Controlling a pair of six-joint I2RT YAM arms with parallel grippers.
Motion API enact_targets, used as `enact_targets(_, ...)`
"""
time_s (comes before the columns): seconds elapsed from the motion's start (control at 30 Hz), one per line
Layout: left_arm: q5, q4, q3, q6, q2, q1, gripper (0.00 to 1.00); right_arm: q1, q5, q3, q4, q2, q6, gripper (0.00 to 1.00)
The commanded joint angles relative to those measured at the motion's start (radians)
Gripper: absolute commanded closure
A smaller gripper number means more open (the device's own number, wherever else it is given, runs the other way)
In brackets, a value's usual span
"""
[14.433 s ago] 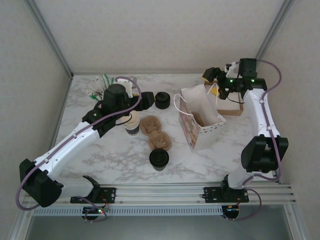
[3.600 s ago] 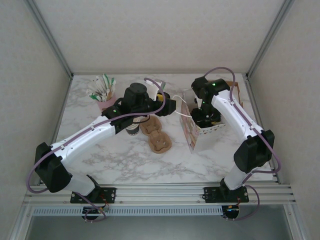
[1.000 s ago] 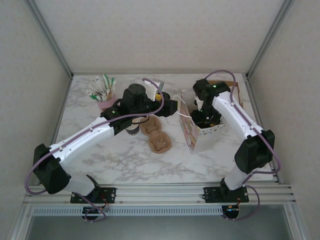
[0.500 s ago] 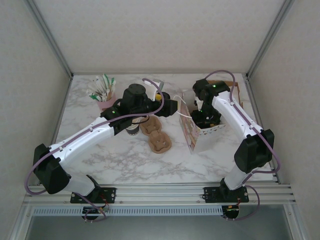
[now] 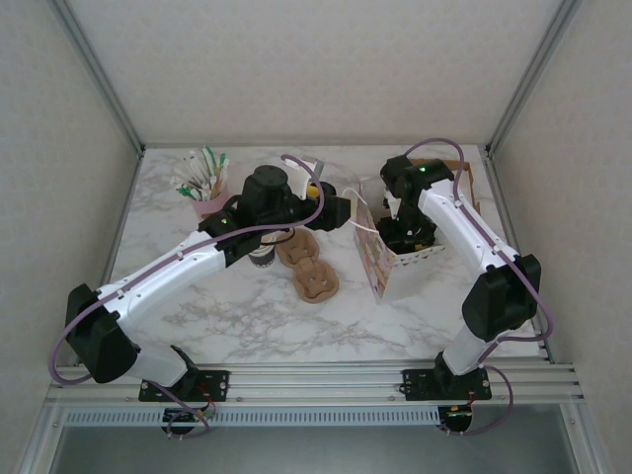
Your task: Pack the takeout coffee
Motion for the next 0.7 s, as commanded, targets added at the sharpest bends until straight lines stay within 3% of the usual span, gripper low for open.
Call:
enact_targets(0.0, -0.01, 0.012, 0.003, -0.002, 0.001, -0.008, 0.0, -0.007, 0.009, 0.022, -0.034, 0.015, 0.011, 0.31)
enact_targets(0.67, -0.008, 0.013, 0.005, -0.002, 0.006, -0.007, 0.0, -0.006, 0.007, 0.022, -0.041, 0.02, 0.01, 0.31)
